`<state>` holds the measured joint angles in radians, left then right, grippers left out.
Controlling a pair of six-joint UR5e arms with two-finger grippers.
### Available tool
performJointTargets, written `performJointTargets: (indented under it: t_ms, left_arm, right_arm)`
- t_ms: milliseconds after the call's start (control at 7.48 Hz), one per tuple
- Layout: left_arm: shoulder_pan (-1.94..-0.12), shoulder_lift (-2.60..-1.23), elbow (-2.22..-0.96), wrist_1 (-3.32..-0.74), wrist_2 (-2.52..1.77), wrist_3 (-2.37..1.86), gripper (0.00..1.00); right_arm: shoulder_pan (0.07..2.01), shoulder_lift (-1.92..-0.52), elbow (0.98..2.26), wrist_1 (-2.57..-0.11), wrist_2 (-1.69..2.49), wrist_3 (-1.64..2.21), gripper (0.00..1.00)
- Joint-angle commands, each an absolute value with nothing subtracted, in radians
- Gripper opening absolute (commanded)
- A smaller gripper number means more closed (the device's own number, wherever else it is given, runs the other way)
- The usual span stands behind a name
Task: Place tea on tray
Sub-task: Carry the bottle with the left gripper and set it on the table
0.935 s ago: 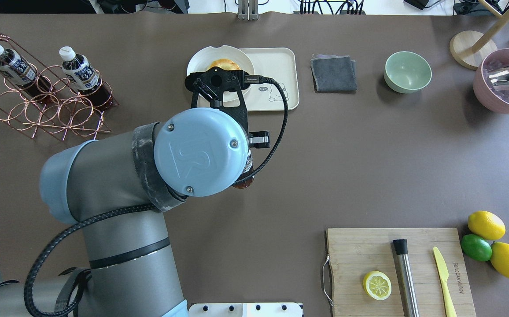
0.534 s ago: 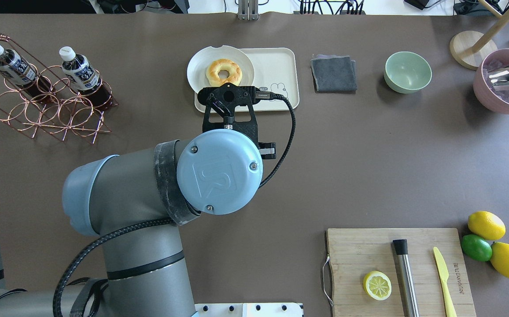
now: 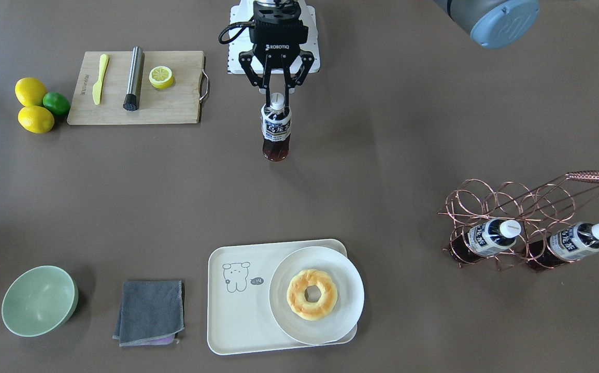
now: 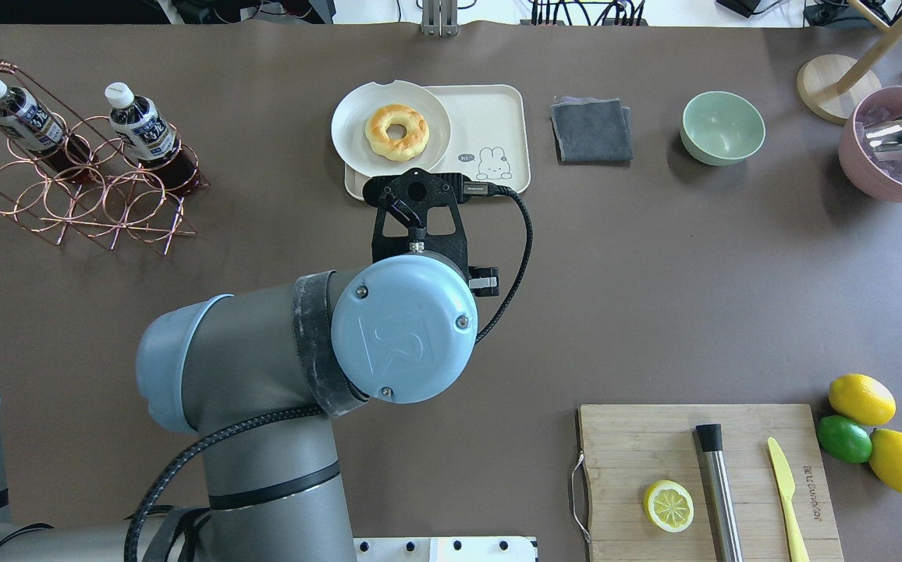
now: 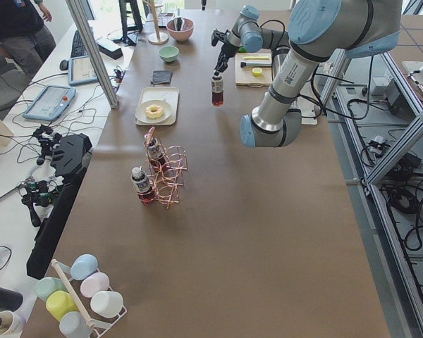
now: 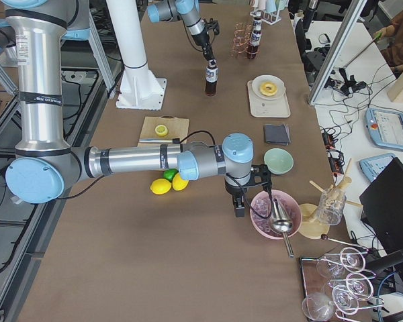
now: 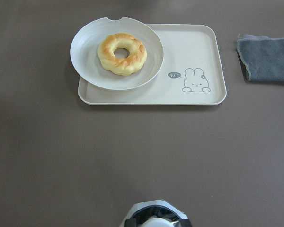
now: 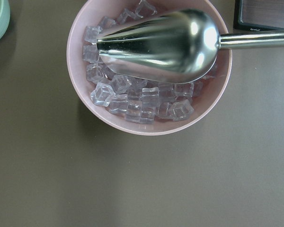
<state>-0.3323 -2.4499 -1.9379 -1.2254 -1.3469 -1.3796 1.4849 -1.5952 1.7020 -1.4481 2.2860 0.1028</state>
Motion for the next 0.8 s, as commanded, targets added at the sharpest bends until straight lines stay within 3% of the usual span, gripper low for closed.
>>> performJointTargets:
  t_ms: [0, 401, 534, 668]
  left_arm:
    - [-0.305, -2.451, -1.908, -1.259, -1.309, -1.387, 0.00]
    - [-0.305, -2.447, -1.902, -1.258, -1.305, -1.381, 0.00]
    - [-0.307, -2.447, -1.902, -1.259, -1.305, -1.370, 0.10]
    - [-0.307, -2.445, -1.902, -1.258, -1.305, -1.361, 0.32]
  right_arm:
    - [1.485, -1.594, 1.703, -1.448, 2.286, 0.103, 1.00]
    - [1.485, -1.591, 1.703, -1.447, 2.284, 0.104, 1.00]
    - [1.485, -1.588, 1.703, -1.448, 2.284, 0.104, 1.00]
    - [1.485, -1.588, 1.703, -1.448, 2.284, 0.104, 1.00]
